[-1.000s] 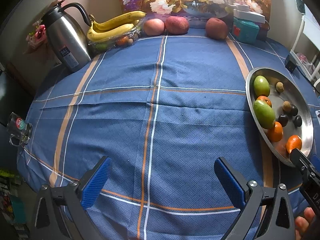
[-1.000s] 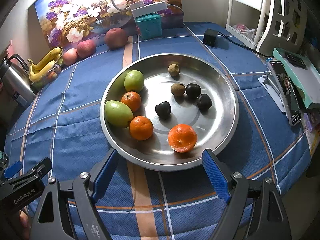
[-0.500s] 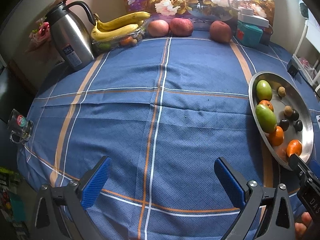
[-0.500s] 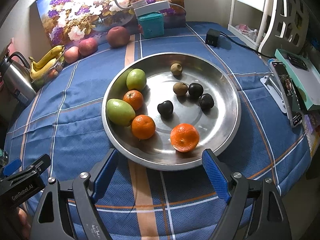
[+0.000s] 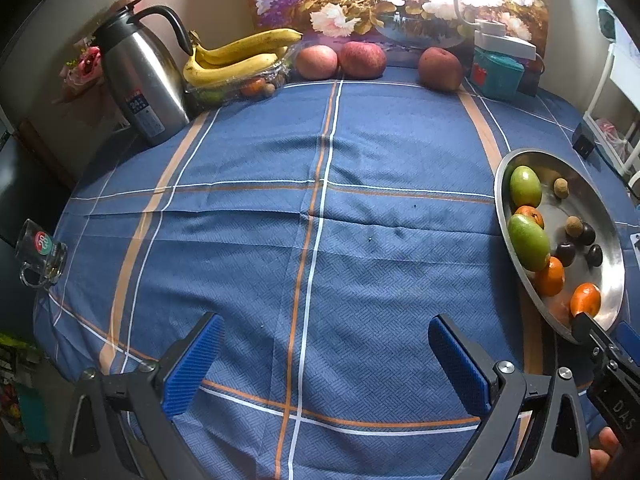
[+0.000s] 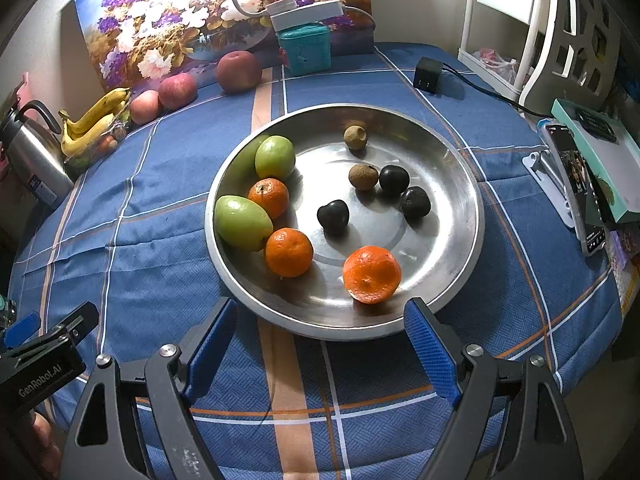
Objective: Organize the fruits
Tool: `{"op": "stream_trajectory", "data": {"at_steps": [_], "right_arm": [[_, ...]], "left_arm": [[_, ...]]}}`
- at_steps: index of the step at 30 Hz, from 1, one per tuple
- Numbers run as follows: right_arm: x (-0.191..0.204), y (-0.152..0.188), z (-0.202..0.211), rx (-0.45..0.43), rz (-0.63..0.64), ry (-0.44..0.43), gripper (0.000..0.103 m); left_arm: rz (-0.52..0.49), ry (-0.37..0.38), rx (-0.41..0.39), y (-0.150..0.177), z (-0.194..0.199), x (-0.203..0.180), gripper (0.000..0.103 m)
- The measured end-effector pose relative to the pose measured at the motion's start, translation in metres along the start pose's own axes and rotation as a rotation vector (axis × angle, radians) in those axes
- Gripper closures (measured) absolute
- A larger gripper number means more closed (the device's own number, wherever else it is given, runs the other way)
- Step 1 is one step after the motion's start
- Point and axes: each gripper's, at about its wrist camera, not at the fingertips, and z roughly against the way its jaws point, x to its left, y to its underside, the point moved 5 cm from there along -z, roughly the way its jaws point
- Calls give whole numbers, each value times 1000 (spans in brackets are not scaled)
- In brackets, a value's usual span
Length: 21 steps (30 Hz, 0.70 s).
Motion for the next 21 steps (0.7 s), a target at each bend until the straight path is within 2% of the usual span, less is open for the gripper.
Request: {"op": "stream_trajectory", "data": {"at_steps": [21], "right_arm": [[0, 1, -2, 4, 5, 1, 17]], "left_arm": [[-7, 0, -25, -1, 4, -2, 0]]}}
